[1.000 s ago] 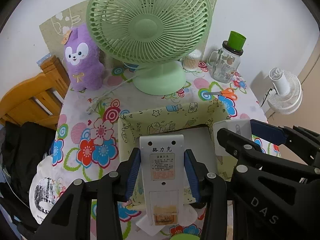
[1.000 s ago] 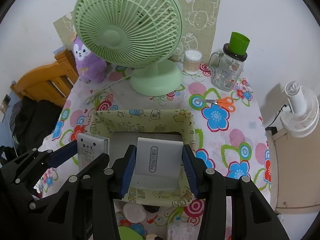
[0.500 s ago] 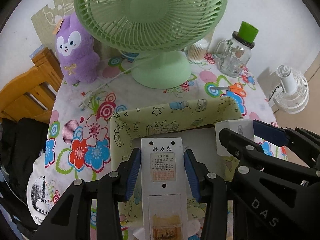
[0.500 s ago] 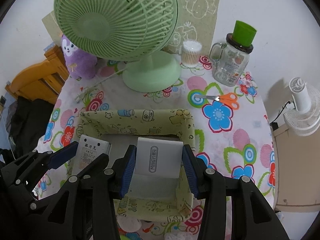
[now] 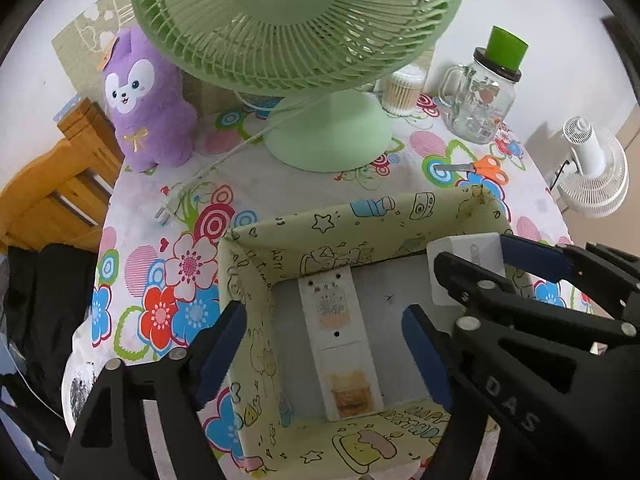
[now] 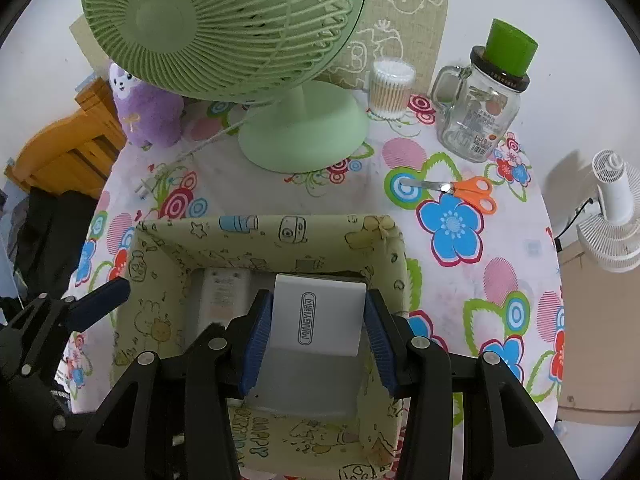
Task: Organize rigid objects
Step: 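Lower the package into the box and open the left tool while the right tool releases the charger inside, then raise both open tools out of the box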
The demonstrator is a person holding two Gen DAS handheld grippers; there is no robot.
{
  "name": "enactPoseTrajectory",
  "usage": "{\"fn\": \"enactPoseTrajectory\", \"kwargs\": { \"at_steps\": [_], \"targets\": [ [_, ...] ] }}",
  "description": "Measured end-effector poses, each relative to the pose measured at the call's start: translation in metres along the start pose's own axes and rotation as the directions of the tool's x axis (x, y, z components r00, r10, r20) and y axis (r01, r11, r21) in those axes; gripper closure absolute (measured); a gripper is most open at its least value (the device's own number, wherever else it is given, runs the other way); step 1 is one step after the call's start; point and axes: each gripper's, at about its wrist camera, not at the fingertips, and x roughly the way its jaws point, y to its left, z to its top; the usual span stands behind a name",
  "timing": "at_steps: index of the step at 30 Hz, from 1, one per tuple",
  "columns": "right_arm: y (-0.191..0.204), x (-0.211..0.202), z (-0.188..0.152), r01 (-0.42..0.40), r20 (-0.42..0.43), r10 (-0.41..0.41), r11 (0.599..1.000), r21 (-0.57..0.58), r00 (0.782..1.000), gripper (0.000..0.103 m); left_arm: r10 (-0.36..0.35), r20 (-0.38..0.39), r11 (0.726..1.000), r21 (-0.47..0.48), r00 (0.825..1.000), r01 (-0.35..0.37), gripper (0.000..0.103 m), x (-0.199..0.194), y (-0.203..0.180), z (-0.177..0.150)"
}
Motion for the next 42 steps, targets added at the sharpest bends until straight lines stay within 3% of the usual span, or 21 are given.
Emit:
{"fn": "enactPoseTrajectory", "kwargs": {
  "at_steps": [8,11,15,21,42],
  "targets": [
    [0.004,0.006,0.000,0.034,0.006,-0.034,0.999,-0.023,0.999,0.051,0.016,-0.016,1.000,0.012,1.000,-0.016,0.012,0.002,0.001,-0.001],
    [0.003,0.003,0.000,0.042,0.013,-0.042,0.999,-0.020,0.999,0.034,0.016,-0.018,1.000,0.012,1.000,-0.016,0.011,0.000,0.001,-0.002],
    [0.005,-0.004,-0.003,0.051,0.026,-0.050,0.998,-0.027,0.998,0.022,0.011,-0.017,1.000,0.019,1.000,-0.011,0.009,-0.003,0.000,-0.003],
    [0.001,-0.016,-0.008,0.054,0.039,-0.053,0.998,-0.015,0.998,0.014,0.003,-0.006,1.000,0.025,1.000,-0.003,0.008,-0.014,-0.002,-0.007],
    [0.005,-0.068,-0.048,0.062,0.089,-0.063,0.998,0.008,0.994,0.012,-0.010,0.045,0.999,0.051,0.999,0.008,0.006,-0.060,-0.005,-0.038]
  ]
}}
